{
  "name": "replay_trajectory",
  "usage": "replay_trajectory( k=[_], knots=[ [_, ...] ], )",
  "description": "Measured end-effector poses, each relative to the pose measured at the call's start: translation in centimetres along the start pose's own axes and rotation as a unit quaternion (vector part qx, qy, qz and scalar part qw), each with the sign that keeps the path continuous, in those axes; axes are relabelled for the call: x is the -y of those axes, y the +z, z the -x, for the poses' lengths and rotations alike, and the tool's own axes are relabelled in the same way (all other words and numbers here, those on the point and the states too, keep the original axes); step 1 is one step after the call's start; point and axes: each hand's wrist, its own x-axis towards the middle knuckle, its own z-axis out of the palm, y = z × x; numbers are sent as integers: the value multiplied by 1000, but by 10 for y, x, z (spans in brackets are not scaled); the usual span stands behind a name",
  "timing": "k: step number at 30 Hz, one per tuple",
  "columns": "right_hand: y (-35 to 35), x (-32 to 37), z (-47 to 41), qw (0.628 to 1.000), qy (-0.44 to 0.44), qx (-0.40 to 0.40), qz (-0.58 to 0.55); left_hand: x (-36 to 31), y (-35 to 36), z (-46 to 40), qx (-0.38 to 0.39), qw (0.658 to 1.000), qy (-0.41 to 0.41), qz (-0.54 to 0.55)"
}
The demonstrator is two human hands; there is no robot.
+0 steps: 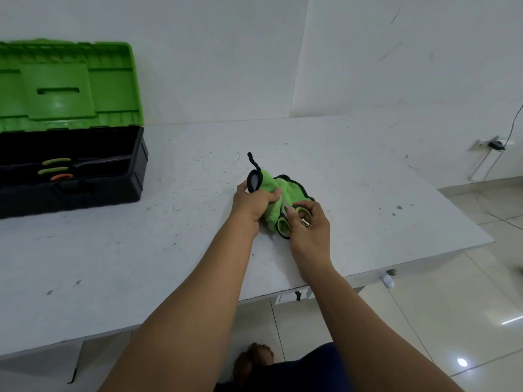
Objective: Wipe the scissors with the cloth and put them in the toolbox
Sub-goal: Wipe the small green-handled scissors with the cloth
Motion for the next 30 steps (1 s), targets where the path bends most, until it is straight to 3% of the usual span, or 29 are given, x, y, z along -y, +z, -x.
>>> replay_trajectory(
  k=[6,11,17,22,30],
  knots=[
    [1,-2,-3,1000,1,-5,0,1,4,-32,-1,998,-58,1],
    [0,-1,-2,1000,-12,-12,16,35,-4,-107,-16,996,-87,-6],
    [-1,0,2,1000,-5,-20,3,9,7,-71,-19,996,-89,-14],
    [-2,3,6,1000,0,-20,-1,7,6,-90,-35,994,-100,6],
    [-9,5,11,993,43,-51,-93,-58,-1,-33,-144,988,-35,43]
  ],
)
